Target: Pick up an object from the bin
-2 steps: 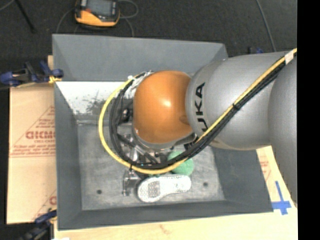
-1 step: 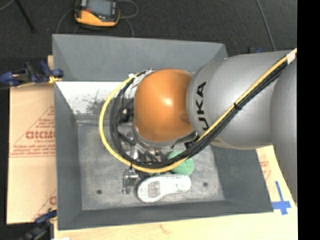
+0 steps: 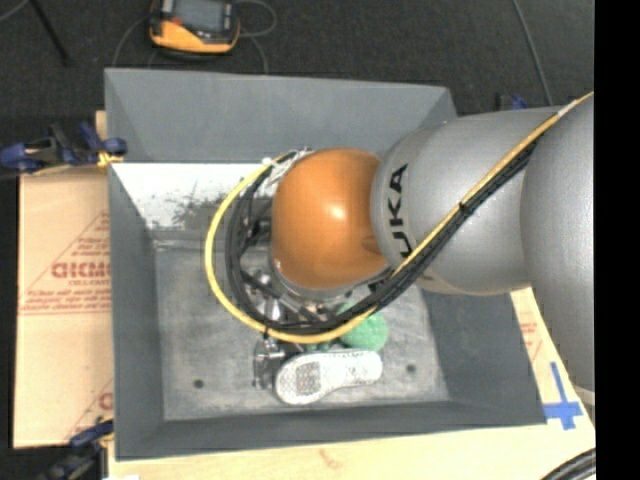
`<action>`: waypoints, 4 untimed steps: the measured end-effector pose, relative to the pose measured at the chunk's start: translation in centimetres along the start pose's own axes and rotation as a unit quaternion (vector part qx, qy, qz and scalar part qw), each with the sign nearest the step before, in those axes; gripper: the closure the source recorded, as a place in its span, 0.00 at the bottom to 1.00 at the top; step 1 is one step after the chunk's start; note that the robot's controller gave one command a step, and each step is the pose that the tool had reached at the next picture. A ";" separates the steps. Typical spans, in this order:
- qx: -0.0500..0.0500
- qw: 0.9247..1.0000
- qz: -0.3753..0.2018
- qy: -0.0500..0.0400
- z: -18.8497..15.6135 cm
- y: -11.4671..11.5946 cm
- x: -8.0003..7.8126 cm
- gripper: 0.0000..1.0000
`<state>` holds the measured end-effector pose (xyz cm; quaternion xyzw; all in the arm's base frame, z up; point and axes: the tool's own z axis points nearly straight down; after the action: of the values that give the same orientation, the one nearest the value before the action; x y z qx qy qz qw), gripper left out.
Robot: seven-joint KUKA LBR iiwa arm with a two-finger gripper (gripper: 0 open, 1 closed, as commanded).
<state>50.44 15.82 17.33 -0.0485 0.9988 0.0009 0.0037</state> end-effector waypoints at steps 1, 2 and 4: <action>0.001 1.000 -0.008 0.004 2.3 -3.1 0.7 0.00; 0.001 1.000 -0.009 0.003 4.8 -5.0 -0.2 0.00; 0.000 0.978 -0.208 0.017 9.6 -8.1 -0.9 1.00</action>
Offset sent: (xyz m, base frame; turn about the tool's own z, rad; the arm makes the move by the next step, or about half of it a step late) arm 0.0145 -0.0572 -0.0637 -0.0708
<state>52.18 7.83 7.74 -0.2551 0.9668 -0.0005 -0.0129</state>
